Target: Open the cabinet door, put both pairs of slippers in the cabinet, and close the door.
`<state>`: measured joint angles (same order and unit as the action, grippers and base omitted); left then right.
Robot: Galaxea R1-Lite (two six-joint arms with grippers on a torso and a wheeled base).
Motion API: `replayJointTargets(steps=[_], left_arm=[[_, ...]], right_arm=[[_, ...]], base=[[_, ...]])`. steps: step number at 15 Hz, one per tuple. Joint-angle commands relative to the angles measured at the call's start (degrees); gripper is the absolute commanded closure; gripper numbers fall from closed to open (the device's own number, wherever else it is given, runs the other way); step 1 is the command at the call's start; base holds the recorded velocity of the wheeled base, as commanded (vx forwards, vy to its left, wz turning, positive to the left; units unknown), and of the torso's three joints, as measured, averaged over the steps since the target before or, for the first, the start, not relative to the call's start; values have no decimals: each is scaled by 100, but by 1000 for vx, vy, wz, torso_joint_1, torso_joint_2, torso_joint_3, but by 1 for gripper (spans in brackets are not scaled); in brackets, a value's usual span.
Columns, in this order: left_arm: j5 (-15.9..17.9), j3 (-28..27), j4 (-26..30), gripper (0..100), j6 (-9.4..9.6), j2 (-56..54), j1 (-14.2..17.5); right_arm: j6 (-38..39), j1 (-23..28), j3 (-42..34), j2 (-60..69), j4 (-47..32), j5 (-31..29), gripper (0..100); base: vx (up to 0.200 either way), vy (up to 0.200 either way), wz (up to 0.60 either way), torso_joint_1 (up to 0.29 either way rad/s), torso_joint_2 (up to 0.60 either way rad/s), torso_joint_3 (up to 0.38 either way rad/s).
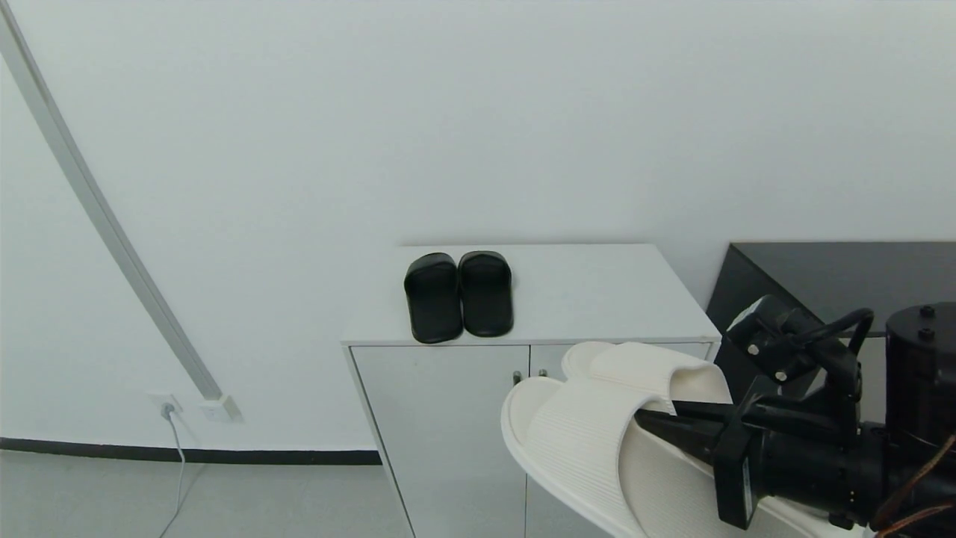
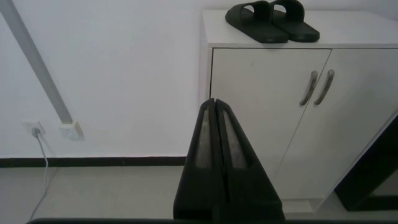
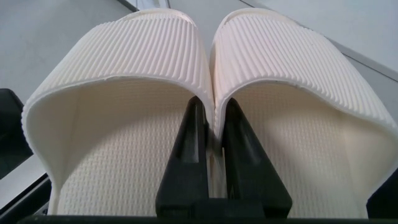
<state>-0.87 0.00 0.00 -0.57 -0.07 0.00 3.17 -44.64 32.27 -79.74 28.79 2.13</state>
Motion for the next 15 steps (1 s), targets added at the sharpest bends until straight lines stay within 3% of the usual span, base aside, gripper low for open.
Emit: replayJointTargets(steps=[1,8,15], left_arm=[[-1,0,0,100,-4,7,0],[-10,0,0,100,5,7,0],[-19,0,0,100,31,7,0]], right_arm=[[-1,-9,-10,-59,3,-2,100],[-18,-27,-89,-24,3,6,100],[-18,-36,-107,-42,-5,6,100]], base=[[0,0,0,0,0,0],[0,0,0,-12,26,15],[0,0,0,-193,458,254]])
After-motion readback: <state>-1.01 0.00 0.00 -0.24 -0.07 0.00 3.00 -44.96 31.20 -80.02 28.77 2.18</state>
